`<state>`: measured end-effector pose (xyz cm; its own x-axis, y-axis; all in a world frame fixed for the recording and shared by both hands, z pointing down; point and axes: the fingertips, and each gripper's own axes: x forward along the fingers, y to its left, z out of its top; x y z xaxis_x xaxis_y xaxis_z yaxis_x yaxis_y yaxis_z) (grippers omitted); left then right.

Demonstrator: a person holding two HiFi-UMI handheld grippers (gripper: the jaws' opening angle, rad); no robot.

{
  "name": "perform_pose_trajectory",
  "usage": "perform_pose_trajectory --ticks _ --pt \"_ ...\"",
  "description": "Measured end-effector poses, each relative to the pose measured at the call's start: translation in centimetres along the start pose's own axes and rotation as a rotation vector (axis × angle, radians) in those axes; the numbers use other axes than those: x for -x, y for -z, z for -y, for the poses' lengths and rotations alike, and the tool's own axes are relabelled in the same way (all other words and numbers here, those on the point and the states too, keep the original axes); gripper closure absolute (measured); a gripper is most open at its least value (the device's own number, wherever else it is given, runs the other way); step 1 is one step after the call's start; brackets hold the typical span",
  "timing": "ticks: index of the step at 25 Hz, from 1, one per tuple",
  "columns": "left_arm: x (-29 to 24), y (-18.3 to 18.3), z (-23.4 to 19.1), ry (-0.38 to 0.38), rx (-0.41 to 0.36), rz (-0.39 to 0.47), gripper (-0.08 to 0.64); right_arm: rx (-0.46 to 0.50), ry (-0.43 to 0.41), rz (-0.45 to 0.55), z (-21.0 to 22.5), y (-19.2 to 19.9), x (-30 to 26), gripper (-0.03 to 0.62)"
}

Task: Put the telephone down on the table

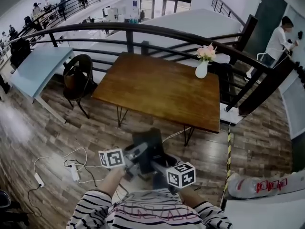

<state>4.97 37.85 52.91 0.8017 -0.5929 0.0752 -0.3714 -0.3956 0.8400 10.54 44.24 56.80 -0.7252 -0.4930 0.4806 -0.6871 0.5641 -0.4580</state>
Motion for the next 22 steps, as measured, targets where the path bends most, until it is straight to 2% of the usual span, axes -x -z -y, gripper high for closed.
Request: perform_pose_trajectory --ticks 14,22 --pt "-10.2 -9.7 -5.0 -0.039 0.015 0.103 0.377 0.06 -0.081 -0.066 10.4 -10.3 -5.7 0.308" --pt "-13.8 -13.6 -7.6 -0.082 0.018 0.164 0.377 0.095 -0.132 -0.104 14.5 -14.2 -8.8 0.308"
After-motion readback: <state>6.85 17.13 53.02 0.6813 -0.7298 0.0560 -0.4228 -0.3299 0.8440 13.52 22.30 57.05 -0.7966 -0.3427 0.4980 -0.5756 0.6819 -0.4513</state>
